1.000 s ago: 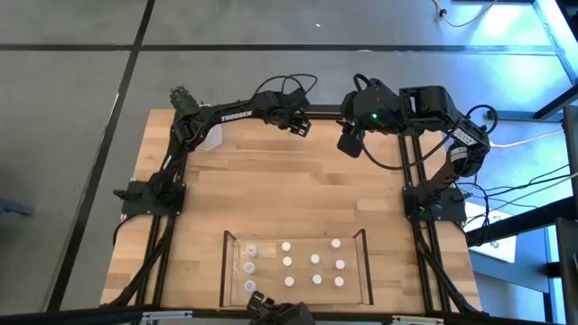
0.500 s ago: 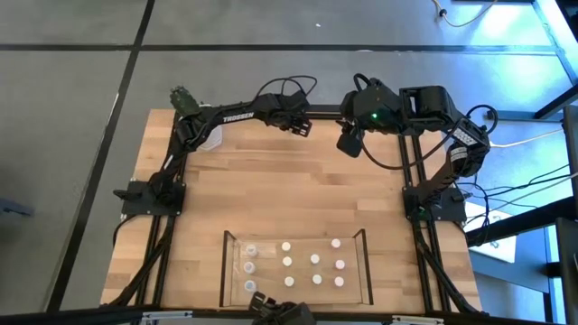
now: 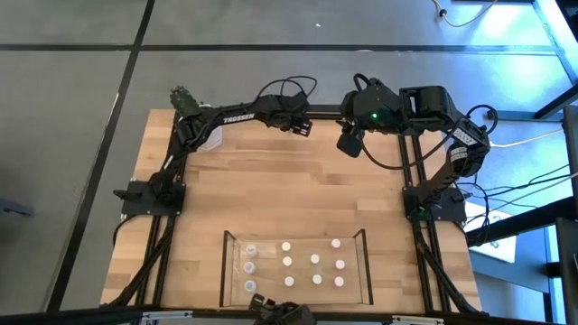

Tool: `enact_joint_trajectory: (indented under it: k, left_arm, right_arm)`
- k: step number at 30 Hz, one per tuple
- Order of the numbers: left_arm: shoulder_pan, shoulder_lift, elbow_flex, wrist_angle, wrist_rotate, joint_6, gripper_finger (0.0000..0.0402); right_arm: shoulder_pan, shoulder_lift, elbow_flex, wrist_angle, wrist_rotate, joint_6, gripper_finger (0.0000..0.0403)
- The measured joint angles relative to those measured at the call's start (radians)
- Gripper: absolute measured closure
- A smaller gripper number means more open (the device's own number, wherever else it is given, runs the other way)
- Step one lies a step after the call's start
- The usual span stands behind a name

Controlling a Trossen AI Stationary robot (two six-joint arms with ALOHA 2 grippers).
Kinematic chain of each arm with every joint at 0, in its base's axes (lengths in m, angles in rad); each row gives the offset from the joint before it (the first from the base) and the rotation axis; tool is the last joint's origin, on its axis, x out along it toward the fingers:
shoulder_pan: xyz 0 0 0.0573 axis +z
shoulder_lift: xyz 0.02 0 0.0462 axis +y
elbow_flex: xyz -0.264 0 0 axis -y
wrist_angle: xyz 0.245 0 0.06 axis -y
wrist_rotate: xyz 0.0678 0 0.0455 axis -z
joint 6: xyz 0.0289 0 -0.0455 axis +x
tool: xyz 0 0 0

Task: Pick and place medicine bottles onto shelf by color
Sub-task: Put the blue pill bottle on the shelf aligned with the other blue pill bottle

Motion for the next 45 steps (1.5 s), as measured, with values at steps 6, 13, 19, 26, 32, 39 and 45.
enact_joint_trajectory:
  k: [6, 13, 19, 26, 32, 39, 45]
  left_arm:
    - [-0.002, 0.000, 0.000, -0.004, 0.001, -0.036, 0.0185]
    - [-0.020, 0.000, 0.000, 0.010, -0.059, -0.071, 0.0185]
    - [-0.017, 0.006, 0.000, 0.010, -0.066, -0.106, 0.0185]
    - [-0.017, 0.040, -0.002, 0.010, -0.050, -0.109, 0.0185]
    - [-0.002, 0.045, -0.002, 0.041, -0.053, -0.107, 0.0185]
    - [0.017, 0.050, -0.002, 0.049, -0.047, -0.105, 0.0185]
    - [0.022, 0.069, -0.001, 0.067, -0.012, -0.097, 0.0185]
  right_arm:
    - [0.000, 0.000, 0.000, 0.000, 0.000, 0.000, 0.0209]
    - [0.000, 0.000, 0.000, 0.000, 0.000, 0.000, 0.0209]
    - [0.000, 0.000, 0.000, 0.000, 0.000, 0.000, 0.0209]
    - [0.000, 0.001, 0.000, 0.000, 0.000, 0.000, 0.0209]
    - [0.000, 0.001, 0.000, 0.009, 0.001, 0.000, 0.0209]
    - [0.000, 0.001, 0.000, 0.028, 0.000, 0.000, 0.0209]
    - [0.000, 0.001, 0.000, 0.050, 0.000, 0.000, 0.0209]
